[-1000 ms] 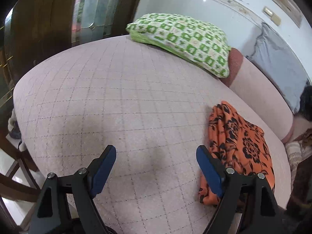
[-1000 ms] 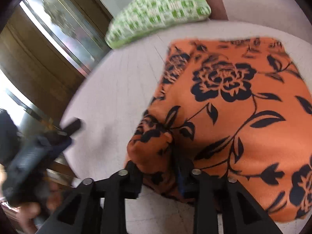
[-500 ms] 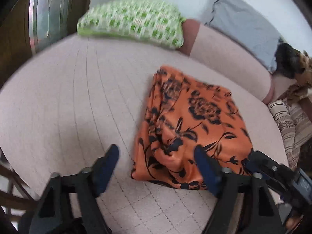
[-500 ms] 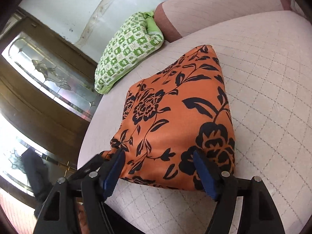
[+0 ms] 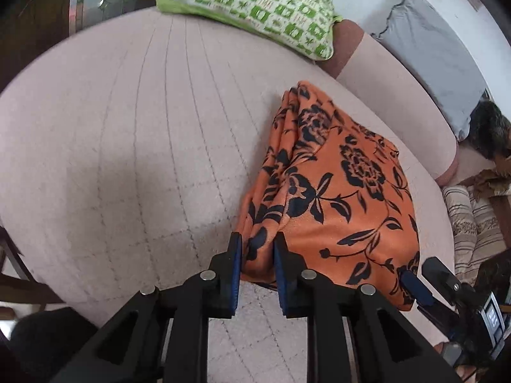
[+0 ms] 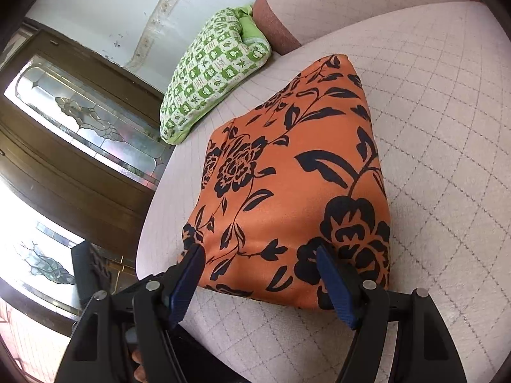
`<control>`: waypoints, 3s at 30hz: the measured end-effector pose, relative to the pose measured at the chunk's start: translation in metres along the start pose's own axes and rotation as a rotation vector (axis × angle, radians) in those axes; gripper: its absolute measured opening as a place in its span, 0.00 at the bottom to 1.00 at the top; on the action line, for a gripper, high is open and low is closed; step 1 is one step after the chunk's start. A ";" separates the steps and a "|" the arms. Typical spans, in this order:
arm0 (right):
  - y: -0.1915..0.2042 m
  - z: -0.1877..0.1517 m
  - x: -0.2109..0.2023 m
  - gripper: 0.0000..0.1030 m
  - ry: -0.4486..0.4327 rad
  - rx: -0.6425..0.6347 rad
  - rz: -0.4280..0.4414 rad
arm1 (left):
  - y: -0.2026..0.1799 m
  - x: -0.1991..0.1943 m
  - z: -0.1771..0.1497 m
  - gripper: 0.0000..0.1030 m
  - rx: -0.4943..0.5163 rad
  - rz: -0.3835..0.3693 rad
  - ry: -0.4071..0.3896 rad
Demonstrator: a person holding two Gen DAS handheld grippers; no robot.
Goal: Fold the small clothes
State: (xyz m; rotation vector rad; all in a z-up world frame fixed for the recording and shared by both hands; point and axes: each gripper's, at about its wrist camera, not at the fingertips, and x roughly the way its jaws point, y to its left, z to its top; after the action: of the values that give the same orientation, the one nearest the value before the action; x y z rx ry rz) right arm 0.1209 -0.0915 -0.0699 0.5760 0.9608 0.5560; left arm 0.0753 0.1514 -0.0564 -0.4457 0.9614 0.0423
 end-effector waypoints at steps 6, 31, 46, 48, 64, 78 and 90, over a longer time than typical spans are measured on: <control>-0.001 0.000 0.001 0.73 0.006 0.018 0.016 | -0.037 -0.052 0.013 0.50 0.159 0.006 -0.203; -0.044 0.028 0.011 0.31 0.137 0.128 -0.183 | -0.070 0.067 0.022 0.68 0.350 0.122 -0.036; -0.075 0.087 0.029 0.45 0.067 0.291 0.018 | -0.064 0.067 0.023 0.68 0.315 0.091 -0.031; -0.058 0.084 0.031 0.33 0.075 0.159 -0.101 | -0.062 0.067 0.022 0.69 0.317 0.090 -0.034; -0.091 0.113 0.042 0.80 0.030 0.360 -0.004 | -0.058 0.067 0.022 0.70 0.287 0.065 -0.030; -0.053 0.111 0.056 0.58 0.058 0.102 -0.145 | -0.059 0.067 0.019 0.71 0.273 0.062 -0.035; -0.046 0.123 0.069 0.33 0.038 0.095 -0.263 | -0.060 0.068 0.019 0.72 0.270 0.066 -0.041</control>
State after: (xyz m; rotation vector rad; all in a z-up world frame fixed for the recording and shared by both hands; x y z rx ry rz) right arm 0.2680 -0.1034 -0.0863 0.5145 1.0842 0.2888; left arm 0.1433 0.0938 -0.0806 -0.1638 0.9262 -0.0185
